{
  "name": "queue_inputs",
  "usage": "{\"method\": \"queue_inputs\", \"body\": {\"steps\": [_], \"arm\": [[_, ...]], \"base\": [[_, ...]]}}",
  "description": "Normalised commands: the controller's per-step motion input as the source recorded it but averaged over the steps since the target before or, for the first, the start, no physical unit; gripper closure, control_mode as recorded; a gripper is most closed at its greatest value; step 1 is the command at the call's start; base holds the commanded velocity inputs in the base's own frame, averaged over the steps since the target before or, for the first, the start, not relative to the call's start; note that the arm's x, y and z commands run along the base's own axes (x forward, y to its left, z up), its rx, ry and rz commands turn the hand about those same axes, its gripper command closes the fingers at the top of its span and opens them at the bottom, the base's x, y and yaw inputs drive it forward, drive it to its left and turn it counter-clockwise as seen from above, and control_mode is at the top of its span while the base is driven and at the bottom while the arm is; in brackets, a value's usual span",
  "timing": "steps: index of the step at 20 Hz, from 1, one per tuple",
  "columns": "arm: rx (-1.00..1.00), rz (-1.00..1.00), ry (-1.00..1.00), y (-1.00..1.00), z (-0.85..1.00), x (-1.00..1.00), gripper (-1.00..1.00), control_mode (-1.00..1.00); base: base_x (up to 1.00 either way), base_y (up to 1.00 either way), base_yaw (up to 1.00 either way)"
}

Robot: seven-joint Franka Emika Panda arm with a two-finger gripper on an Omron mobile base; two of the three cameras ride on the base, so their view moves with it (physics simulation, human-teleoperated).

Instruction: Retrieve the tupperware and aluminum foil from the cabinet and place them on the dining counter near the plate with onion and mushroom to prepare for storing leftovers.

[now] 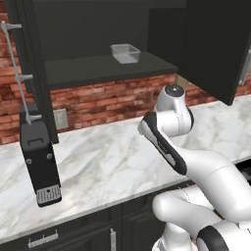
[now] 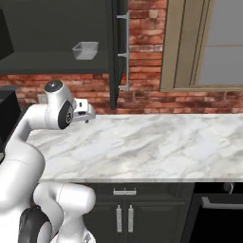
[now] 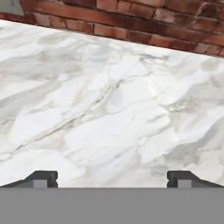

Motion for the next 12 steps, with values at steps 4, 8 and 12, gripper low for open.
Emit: {"method": "queue_inputs", "body": {"steps": [4, 8, 12], "arm": [[0.0, 0.0, 0.0, 0.0, 0.0, 0.0, -1.0, 1.0], [-0.01, 0.0, 0.0, 0.0, 0.1, 0.08, -1.0, -1.0], [-0.07, 0.0, -0.07, 0.0, 0.76, 0.03, -1.0, -1.0]], "base": [[0.53, 0.0, 0.0], [0.36, 0.0, 0.0], [0.0, 0.0, 0.0]]}}
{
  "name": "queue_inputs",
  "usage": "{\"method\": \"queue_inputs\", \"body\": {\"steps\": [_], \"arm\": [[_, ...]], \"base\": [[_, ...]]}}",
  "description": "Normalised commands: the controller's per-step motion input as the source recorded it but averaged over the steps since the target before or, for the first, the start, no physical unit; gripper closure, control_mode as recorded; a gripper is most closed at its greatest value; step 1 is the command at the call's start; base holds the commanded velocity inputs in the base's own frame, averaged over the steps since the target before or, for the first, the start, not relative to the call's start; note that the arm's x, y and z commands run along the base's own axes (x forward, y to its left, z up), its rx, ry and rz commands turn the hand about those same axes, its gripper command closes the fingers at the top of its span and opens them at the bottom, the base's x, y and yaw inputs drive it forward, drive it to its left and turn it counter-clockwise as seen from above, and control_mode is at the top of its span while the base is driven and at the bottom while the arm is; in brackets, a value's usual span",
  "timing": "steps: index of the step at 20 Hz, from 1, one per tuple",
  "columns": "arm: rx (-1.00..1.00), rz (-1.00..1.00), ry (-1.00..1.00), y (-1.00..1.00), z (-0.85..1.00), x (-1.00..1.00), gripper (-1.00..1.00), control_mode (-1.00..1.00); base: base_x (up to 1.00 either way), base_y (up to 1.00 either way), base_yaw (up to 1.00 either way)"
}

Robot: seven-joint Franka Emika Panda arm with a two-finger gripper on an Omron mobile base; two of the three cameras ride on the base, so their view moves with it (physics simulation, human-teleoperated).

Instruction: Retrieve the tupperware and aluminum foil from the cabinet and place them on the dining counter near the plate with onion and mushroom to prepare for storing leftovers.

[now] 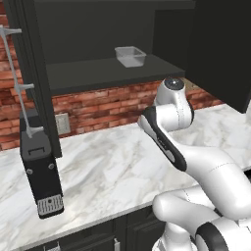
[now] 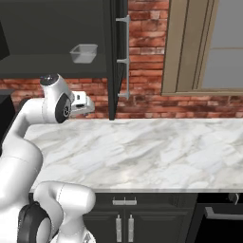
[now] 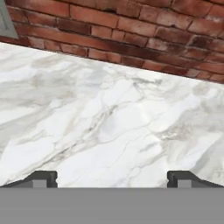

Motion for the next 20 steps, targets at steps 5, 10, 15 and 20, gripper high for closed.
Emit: {"method": "queue_inputs", "body": {"steps": [5, 10, 15, 20], "arm": [[-0.13, 0.0, -0.25, 0.09, 0.98, 0.0, -1.0, -1.0], [-0.19, 0.0, -0.29, 0.36, 0.84, 0.0, -1.0, -1.0], [-0.04, 0.0, -0.23, 0.12, 0.64, 0.03, -1.0, -1.0], [0.19, 0.0, -0.07, 0.0, 0.5, 0.0, -1.0, -1.0]], "base": [[0.0, 0.0, 0.0], [0.0, 0.0, 0.0], [0.0, 0.0, 0.0], [0.0, 0.0, 0.0]]}}
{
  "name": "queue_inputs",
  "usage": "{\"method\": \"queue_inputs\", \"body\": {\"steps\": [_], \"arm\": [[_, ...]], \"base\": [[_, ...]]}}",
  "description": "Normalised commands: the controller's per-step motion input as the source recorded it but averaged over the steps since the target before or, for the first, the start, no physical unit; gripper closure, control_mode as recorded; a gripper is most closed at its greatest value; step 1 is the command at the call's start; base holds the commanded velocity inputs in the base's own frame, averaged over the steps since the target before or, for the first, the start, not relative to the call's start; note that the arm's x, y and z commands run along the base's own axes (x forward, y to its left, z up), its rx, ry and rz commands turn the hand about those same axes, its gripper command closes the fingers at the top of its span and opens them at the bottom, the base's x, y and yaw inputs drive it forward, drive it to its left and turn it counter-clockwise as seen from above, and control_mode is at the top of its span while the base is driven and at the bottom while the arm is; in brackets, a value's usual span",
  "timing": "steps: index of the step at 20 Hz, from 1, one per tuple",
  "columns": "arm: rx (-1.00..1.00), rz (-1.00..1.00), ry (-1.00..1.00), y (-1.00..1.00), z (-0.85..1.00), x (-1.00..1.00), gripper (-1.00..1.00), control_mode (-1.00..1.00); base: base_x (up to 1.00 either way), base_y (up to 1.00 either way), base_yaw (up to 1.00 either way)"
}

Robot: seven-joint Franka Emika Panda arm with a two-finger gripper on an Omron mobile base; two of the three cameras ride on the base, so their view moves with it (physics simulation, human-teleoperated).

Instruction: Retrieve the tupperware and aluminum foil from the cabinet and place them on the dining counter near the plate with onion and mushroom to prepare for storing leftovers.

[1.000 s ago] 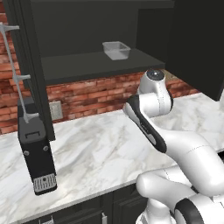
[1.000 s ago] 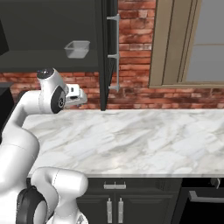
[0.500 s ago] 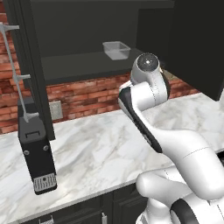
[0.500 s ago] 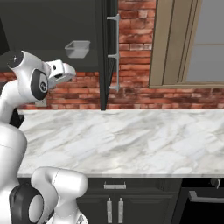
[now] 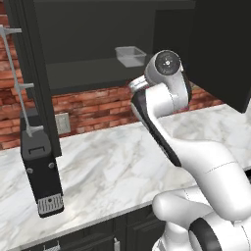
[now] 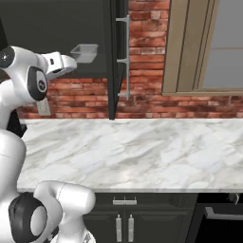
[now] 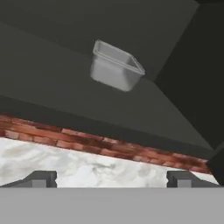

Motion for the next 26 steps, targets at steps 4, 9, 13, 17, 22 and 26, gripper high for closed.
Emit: {"method": "queue_inputs", "body": {"steps": [4, 9, 13, 17, 22, 26], "arm": [[0.21, 0.05, -0.03, 0.01, 0.55, 0.18, -1.0, -1.0], [0.09, 0.1, -0.06, 0.02, 0.63, 0.3, -1.0, -1.0], [0.01, 0.1, -0.01, 0.19, 0.32, 0.42, -1.0, -1.0], [0.0, 0.09, 0.03, 0.31, 0.0, 0.48, -1.0, -1.0], [0.0, 0.05, 0.03, 0.31, -0.05, 0.56, -1.0, -1.0], [0.0, 0.0, 0.02, 0.07, -0.04, 0.58, -1.0, -1.0]], "base": [[0.0, 0.0, 0.0], [0.0, 0.0, 0.0], [0.0, 0.0, 0.0], [0.0, 0.0, 0.0], [0.0, 0.0, 0.0], [0.0, 0.0, 0.0]]}}
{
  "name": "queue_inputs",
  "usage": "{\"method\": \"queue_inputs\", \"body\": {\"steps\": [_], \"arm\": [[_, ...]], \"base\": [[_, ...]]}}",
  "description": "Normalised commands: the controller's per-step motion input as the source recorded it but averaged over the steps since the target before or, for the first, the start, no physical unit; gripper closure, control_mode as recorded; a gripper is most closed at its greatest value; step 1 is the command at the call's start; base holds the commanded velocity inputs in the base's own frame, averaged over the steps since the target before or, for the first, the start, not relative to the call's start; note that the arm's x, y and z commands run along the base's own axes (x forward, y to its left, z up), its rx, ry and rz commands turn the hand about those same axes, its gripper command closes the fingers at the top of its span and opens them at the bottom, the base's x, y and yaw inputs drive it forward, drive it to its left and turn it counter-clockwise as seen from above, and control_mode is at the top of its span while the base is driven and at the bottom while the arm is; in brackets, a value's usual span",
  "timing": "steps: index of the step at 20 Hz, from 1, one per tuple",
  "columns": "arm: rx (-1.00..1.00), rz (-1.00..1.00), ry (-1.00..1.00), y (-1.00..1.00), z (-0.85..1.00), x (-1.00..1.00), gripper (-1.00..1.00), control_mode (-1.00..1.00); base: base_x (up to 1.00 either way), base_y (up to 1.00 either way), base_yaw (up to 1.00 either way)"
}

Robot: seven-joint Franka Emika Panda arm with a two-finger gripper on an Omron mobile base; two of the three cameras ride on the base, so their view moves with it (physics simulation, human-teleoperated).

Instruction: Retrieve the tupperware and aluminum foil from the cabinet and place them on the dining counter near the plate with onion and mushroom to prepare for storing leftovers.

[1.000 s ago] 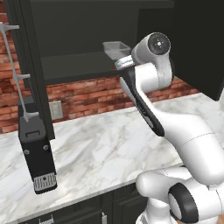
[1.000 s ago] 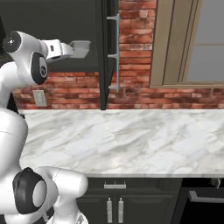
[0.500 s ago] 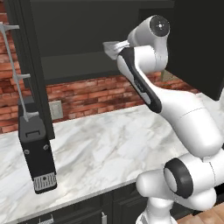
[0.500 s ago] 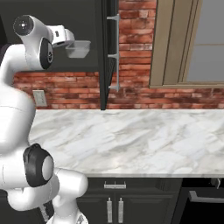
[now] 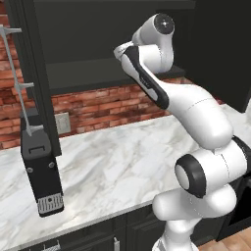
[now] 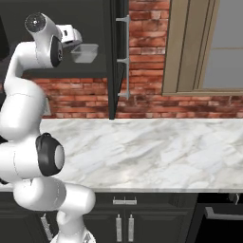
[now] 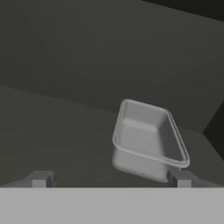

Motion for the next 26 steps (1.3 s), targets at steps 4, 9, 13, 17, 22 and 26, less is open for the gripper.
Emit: {"method": "queue_inputs", "body": {"steps": [4, 9, 13, 17, 22, 26], "arm": [[0.0, 0.0, 0.09, 0.01, -0.18, 0.53, -1.0, -1.0], [0.0, 0.0, 0.1, 0.07, -0.2, 0.57, -1.0, -1.0], [0.0, 0.0, 0.01, 0.16, 0.0, 0.57, -1.0, -1.0], [0.0, 0.0, 0.0, 0.19, -0.02, 0.53, -1.0, -1.0], [0.0, -0.02, 0.04, 0.04, -0.25, 0.39, -1.0, -1.0], [0.0, -0.09, 0.08, 0.0, -0.25, 0.11, -1.0, -1.0]], "base": [[0.0, 0.0, 0.0], [0.0, 0.0, 0.0], [0.0, 0.0, 0.0], [0.0, 0.0, 0.0], [0.0, 0.0, 0.0], [0.0, 0.0, 0.0]]}}
